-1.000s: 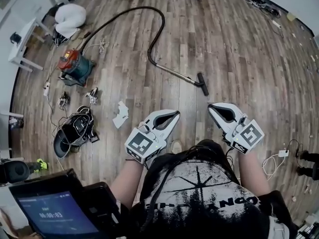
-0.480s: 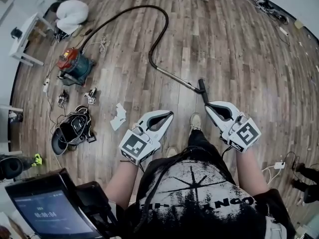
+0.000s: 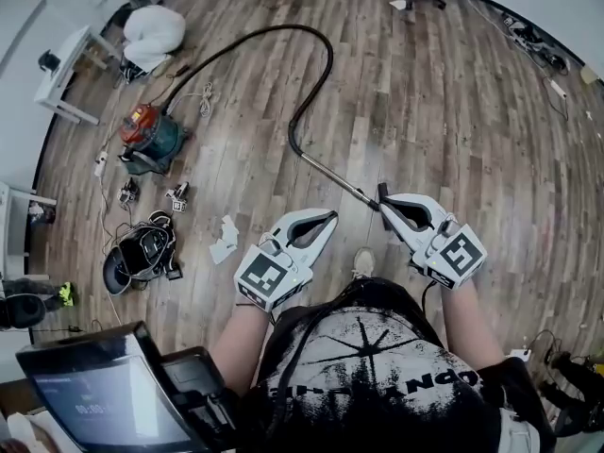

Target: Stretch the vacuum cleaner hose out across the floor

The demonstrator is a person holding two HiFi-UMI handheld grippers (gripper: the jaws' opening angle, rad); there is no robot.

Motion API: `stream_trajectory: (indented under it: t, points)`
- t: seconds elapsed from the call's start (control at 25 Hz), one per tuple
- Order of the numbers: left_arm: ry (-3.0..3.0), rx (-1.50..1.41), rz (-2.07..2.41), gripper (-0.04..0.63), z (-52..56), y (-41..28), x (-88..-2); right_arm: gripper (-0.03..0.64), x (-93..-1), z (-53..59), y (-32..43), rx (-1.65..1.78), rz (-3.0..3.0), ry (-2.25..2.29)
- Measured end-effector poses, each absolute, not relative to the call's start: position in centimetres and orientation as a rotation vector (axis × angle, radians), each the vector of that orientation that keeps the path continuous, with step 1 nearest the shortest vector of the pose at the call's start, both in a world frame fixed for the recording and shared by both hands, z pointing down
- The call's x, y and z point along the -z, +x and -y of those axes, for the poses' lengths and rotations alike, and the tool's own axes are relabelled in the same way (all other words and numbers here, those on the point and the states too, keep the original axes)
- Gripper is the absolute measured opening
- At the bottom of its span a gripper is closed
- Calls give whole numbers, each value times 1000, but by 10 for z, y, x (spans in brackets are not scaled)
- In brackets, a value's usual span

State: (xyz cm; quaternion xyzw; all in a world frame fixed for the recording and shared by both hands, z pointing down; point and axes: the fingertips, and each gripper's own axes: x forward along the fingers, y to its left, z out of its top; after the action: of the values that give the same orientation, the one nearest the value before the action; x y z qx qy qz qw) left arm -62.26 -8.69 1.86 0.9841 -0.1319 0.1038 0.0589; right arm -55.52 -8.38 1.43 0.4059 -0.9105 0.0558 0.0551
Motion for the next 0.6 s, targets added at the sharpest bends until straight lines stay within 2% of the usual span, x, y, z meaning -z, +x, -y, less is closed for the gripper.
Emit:
stream_trajectory:
  t: [0.4,0.6]
  points:
    - [2985,-290,461,2,143,-549,-7,6,-14,135,-481,-154,2812,1205]
    - [2966,-301,509,2,159,-534,-4,6,-15,158,-469,-194,2845,1152]
